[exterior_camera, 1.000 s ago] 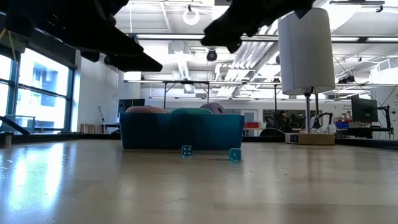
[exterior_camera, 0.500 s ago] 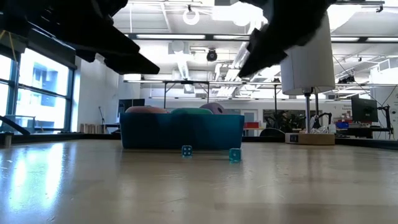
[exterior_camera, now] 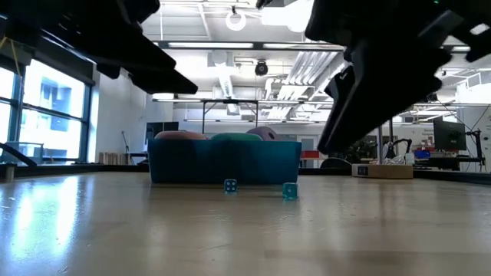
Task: Pick & Place Dice
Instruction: Put the small blue dice into the blue bin
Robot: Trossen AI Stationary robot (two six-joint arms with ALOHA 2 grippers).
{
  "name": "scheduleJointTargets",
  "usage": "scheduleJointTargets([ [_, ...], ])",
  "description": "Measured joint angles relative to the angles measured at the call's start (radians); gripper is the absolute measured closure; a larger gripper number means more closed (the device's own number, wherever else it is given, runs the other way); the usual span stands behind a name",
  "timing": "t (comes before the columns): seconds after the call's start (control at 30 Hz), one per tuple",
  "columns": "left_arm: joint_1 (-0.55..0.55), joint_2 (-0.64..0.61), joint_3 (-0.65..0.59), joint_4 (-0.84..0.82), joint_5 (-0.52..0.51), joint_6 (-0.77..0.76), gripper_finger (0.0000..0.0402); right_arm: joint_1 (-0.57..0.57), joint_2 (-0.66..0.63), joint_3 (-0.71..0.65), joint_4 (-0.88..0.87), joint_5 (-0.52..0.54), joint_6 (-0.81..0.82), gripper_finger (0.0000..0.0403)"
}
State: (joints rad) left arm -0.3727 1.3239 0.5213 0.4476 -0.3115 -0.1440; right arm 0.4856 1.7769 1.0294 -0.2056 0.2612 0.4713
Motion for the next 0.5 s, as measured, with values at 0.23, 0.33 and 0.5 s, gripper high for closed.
scheduleJointTargets([
  [0.23,-0.034,0.017,-0.001,0.044,-0.002,0.017,0.0002,0.050,0.050,0.000,0.054,-0.020,0.049,0.0264],
  [0.33,-0.039,0.060,-0.001,0.074,-0.002,0.012,0.0002,0.065,0.050,0.000,0.043,0.028,0.068,0.0264],
  [0.5,-0.045,0.151,-0.002,0.130,-0.002,-0.021,0.0002,0.091,0.051,0.000,0.002,0.243,0.127,0.0264],
])
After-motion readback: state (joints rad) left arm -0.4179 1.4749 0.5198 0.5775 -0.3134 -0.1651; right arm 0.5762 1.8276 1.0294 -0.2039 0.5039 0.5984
